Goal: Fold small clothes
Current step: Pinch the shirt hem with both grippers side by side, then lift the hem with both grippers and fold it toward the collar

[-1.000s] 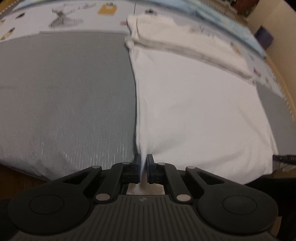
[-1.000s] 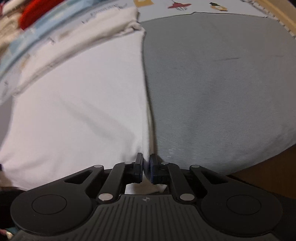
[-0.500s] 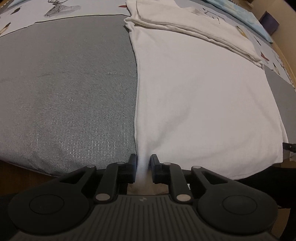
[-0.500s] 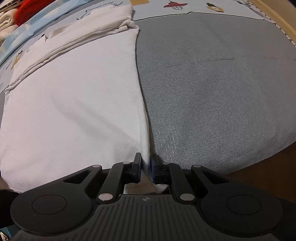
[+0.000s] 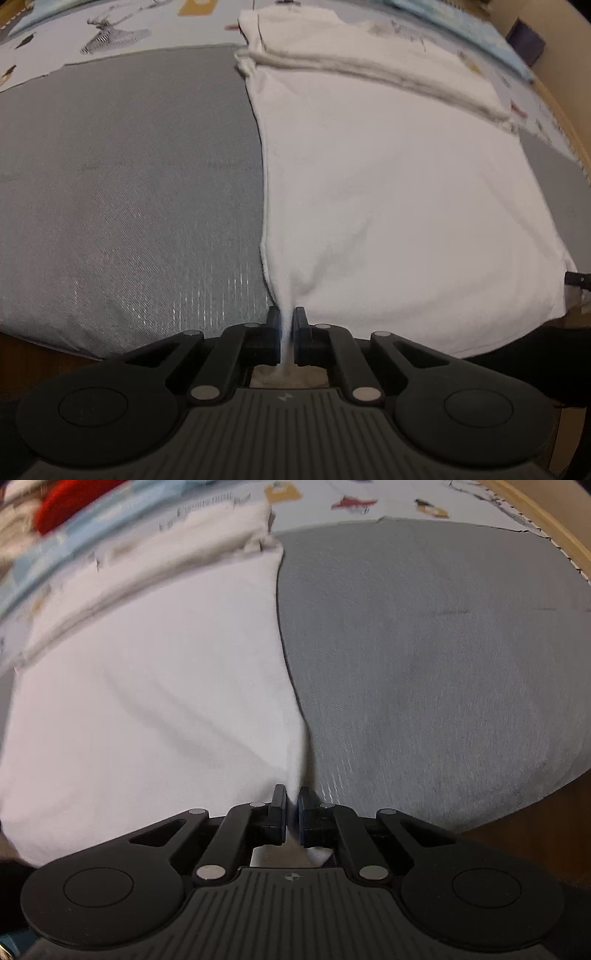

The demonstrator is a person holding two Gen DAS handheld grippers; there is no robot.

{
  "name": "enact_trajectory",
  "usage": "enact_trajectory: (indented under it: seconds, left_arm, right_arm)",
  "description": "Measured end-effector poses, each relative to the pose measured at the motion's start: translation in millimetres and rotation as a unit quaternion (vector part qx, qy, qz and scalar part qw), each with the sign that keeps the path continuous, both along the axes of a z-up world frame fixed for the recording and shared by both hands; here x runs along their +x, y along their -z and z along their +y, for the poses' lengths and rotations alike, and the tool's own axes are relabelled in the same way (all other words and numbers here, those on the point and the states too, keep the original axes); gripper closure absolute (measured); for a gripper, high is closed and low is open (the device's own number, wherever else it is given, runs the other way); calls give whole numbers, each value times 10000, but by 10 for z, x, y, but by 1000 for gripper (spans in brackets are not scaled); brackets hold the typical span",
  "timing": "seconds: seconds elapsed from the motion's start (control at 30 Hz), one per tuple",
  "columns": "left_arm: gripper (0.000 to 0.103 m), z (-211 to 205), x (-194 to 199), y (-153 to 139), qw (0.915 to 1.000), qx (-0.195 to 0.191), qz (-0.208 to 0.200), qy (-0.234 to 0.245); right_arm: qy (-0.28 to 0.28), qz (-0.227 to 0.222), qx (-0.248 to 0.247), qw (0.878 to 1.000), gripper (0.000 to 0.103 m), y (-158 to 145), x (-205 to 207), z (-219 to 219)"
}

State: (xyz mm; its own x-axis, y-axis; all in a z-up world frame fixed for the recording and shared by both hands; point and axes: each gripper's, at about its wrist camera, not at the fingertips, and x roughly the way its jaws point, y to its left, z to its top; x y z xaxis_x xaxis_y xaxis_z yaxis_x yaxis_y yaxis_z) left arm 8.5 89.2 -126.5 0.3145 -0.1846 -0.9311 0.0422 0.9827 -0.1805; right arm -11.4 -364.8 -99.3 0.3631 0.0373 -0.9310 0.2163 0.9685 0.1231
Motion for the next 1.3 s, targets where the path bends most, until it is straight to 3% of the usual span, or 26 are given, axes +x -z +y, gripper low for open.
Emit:
enact_trajectory:
  seconds: [0.1, 0.27, 0.47, 0.77, 0.9, 1.07, 1.3]
  left_arm:
    - [97, 41, 0, -77, 9996, -178, -164, -120]
    - [96, -18, 30, 86, 9997, -79, 230, -30]
    - [95, -29, 46, 99, 9997, -46, 252, -35]
    - [97, -33, 32, 5, 10000, 23, -42, -8]
    - [97, -50, -27, -319, 9983, -61, -582, 36]
    - [98, -6, -158, -793, 9939, -350, -1037, -121]
    - [98, 258, -860, -1693, 9788, -882, -1820, -336]
  right_arm:
    - [187, -84, 161, 9997, 98, -26, -3, -78]
    - [97, 244, -99, 9996, 96, 95, 18, -31]
    - [24, 244, -157, 9996, 96, 116, 13, -19]
    - [79, -8, -82, 9999, 98, 23, 5, -4]
    - [40, -583, 136, 9982, 98, -262, -20, 30]
    - [-69, -1434, 467, 9885, 99, -901, -147, 83]
    - [-354, -2483, 794, 9648, 99, -1844, -741, -140]
